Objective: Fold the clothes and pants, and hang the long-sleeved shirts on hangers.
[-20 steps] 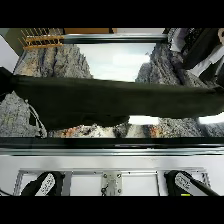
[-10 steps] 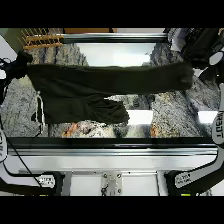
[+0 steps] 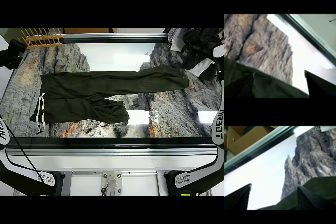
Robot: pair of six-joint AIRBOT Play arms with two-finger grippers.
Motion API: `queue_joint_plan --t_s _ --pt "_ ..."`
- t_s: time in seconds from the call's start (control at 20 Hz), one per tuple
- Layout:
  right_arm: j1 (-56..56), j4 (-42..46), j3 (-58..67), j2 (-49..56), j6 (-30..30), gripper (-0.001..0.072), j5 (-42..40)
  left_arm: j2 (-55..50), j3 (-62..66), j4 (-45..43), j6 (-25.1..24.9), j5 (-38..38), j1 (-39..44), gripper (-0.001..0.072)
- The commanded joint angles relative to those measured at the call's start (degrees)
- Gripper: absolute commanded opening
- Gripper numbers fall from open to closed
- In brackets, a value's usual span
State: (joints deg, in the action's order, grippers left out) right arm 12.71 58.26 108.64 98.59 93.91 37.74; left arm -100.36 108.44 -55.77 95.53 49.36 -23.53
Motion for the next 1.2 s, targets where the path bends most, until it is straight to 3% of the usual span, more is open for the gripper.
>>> queue_joint_plan --t_s 0.0,0.1,0.2,0.5,0.7,1.15 --pt "0.0 -0.9 -2.1 -5.3 -12.6 0.0607 18.6 2.8 -3.4 -11.4 -0.7 19.0 -4.3 0.071" --pt "-1.0 -0.9 -7.3 -8.5 -13.2 0.0607 25.4 7.9 -14.4 -16.9 -0.7 19.3 -6.5 0.071" --pt "-2.7 -1.0 -14.6 -11.7 -13.2 0.0606 26.8 13.3 -27.0 -16.9 -0.6 16.0 -9.4 0.071" --pt "-12.8 -0.9 -29.5 -15.0 -13.2 0.0607 24.5 20.1 -53.5 -6.1 0.0 3.1 -17.9 0.071" --pt "-17.3 -0.9 -31.2 -14.8 -13.2 0.0607 20.1 17.6 -57.6 1.7 -5.3 1.6 -18.4 0.071" --pt "-17.9 -1.1 -31.2 -14.3 -12.9 0.0607 19.5 11.6 -53.3 4.8 -8.5 -1.1 -10.0 0.071"
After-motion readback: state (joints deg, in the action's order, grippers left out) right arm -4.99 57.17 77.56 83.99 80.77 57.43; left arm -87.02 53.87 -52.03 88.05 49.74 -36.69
